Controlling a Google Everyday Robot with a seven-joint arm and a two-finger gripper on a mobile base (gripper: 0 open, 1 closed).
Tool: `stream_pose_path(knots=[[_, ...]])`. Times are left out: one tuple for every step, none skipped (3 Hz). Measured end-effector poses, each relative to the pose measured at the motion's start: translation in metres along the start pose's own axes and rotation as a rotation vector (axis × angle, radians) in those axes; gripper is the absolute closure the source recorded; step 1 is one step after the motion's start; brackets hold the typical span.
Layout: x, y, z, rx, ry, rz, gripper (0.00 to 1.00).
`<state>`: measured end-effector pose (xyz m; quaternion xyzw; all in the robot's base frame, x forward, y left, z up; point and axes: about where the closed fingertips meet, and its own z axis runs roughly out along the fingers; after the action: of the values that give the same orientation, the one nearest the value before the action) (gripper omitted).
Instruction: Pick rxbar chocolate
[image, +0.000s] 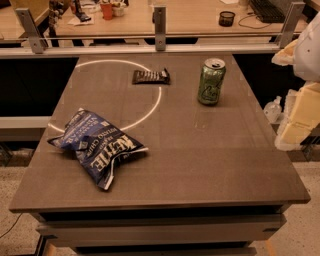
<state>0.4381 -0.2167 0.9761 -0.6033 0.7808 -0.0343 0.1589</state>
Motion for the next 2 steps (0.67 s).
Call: stream_pose_path(knots=[[0.000,0.000,0.000,0.000,0.000,0.000,0.00],[-0.010,-0.014,-0.009,0.063,-0.037,0.040,0.00]])
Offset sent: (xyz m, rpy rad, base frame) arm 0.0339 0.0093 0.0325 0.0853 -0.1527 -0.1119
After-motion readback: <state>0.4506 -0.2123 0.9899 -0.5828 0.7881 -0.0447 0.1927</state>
